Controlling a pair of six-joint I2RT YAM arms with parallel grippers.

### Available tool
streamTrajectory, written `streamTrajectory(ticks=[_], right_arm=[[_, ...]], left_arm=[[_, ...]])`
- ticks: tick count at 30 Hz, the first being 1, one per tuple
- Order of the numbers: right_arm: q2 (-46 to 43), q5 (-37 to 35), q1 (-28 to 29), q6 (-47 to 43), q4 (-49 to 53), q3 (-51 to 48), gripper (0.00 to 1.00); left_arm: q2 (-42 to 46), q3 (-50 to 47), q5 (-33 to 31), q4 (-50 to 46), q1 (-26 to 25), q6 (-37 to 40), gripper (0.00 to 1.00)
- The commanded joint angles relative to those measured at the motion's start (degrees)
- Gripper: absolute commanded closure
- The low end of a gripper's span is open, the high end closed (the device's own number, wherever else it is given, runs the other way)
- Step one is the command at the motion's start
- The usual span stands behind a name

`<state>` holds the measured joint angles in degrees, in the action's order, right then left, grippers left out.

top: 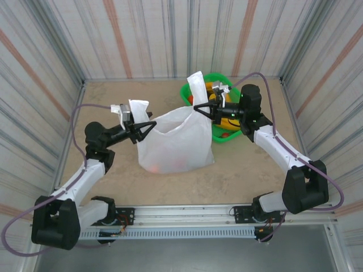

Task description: Place the fake fruits into the plastic bag and tie a complex knot

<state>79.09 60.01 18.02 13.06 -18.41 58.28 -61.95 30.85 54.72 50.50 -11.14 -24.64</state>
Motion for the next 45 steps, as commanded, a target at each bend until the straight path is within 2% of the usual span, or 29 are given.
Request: streamTrajectory(ticks=[1, 5, 7, 11, 15, 18, 23, 30, 35, 39, 45], right_arm=[[-0.41, 0.16, 0.5, 0.23, 0.13, 1.67, 1.0], [-0.67, -0.04, 0.5, -0.3, 0.93, 1.75, 1.0], [-0.99, -0.53, 0.5, -1.42, 2.4, 1.82, 1.0], [-2.2, -2.07, 0.13, -5.29, 7.6, 2.15, 1.0], [-3.37, -2.87, -0.92, -10.51, 14.87, 3.03, 1.0], [-3.91, -2.22, -1.15, -14.41, 19.66, 3.84, 1.0], [-3.36, -0.83, -0.49, -19.92, 27.57, 6.17, 1.0], [-2.02, -0.42, 2.19, -25.36, 33.91, 8.19, 1.0], [-0.61, -0.17, 4.58, -27.1, 36.2, 9.77, 1.0], [1.11, 0.14, 5.73, -27.95, 37.3, 11.2, 1.0], [2.34, 1.75, 7.51, -29.47, 39.98, 12.64, 1.0]], left_arm=[[-1.06, 1.97, 1.57, 1.97, -0.89, 1.53, 0.53], [-0.71, 2.23, 1.48, 1.34, -0.99, 2.19, 0.76], [0.46, 2.71, 1.42, -2.36, -1.15, 4.15, 0.88], [5.68, 5.73, -1.99, -22.26, -3.19, 15.51, 1.0], [9.16, 10.96, -4.66, -42.98, -4.76, 25.33, 1.0], [9.25, 15.04, -5.12, -55.02, -5.9, 31.57, 1.0], [5.33, 21.69, -6.36, -68.63, -10.98, 41.33, 1.0], [-3.32, 31.19, -5.4, -78.27, -15.62, 49.62, 1.0], [-10.55, 38.44, -8.51, -86.88, -20.06, 55.0, 1.0], [-12.82, 39.91, -11.1, -86.98, -22.18, 56.41, 1.0], [-14.68, 41.82, -10.95, -87.06, -22.37, 56.37, 1.0]])
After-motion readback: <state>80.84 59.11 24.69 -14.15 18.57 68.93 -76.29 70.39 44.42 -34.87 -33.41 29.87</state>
